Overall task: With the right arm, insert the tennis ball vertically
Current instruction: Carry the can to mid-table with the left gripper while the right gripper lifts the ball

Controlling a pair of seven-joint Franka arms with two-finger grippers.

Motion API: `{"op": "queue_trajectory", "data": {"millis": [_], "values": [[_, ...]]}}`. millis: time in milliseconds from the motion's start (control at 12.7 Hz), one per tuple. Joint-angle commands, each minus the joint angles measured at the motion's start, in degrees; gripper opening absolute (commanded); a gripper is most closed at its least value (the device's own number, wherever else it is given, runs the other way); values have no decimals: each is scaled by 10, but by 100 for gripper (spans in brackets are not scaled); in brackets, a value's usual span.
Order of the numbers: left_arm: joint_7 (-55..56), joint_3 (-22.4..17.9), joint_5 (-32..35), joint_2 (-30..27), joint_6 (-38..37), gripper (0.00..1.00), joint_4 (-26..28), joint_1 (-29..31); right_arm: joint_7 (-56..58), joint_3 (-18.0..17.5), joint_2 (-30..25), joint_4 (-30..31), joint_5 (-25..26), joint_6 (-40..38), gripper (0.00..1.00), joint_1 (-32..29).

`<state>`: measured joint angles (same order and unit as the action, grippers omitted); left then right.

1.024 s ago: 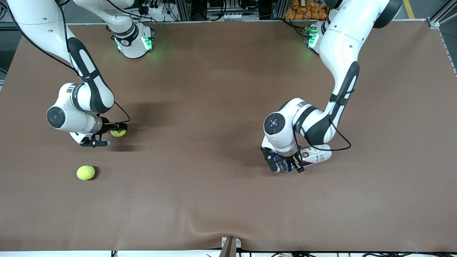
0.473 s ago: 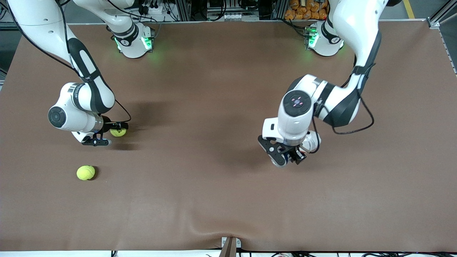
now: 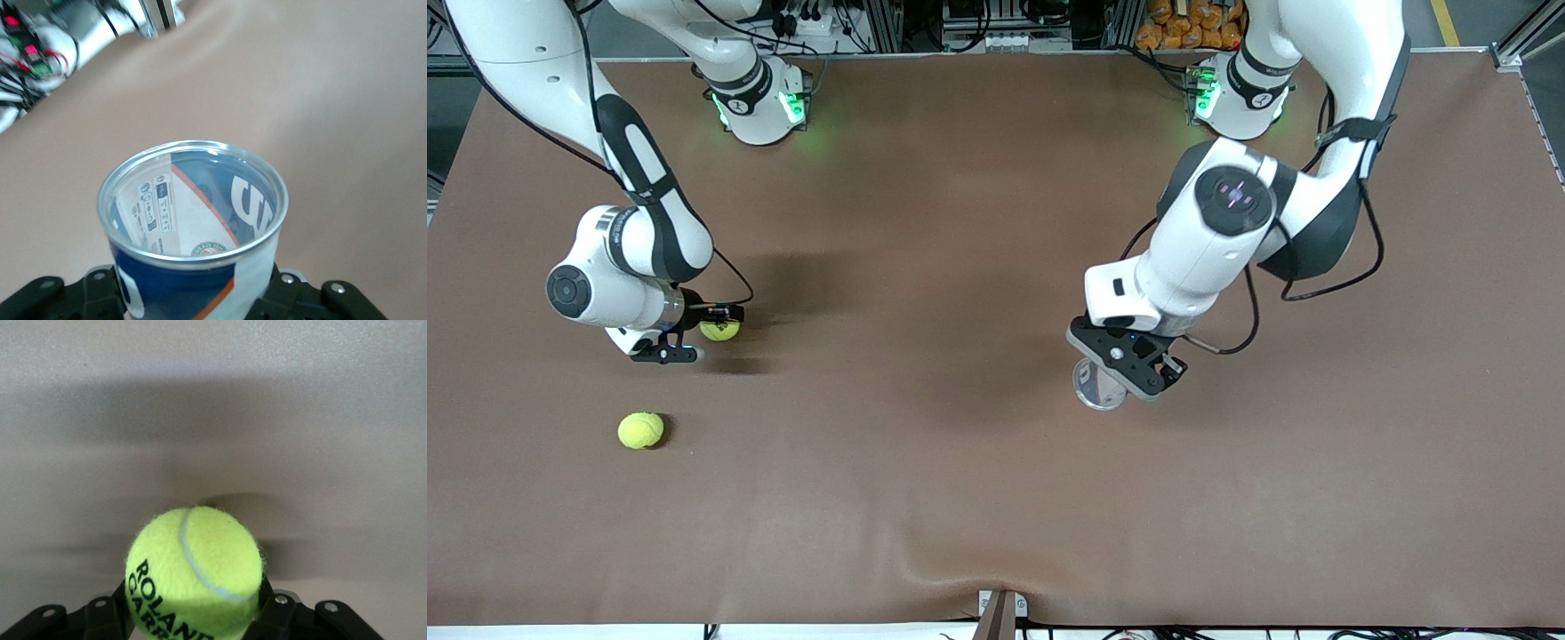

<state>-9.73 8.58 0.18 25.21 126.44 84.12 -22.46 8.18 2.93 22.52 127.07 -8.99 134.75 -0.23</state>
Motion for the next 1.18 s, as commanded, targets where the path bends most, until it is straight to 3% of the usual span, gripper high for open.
{"op": "queue_trajectory", "data": {"millis": [0,236,630,867,1103], "values": [[53,2,-12,-16,77,70,12,-2,-1,1,-27,6,-12,-5,43,5],[114,2,-12,-3,185,70,13,-21,3,2,-60,-21,-9,-69,42,4],[233,-9,1,80,386,70,20,-93,0,3,-128,-72,-3,-175,39,8],[258,-51,-2,147,521,69,19,-140,-4,2,-156,-116,-5,-236,39,15],[250,-75,2,203,593,69,12,-156,-58,2,-183,-144,-9,-252,40,39]]}}
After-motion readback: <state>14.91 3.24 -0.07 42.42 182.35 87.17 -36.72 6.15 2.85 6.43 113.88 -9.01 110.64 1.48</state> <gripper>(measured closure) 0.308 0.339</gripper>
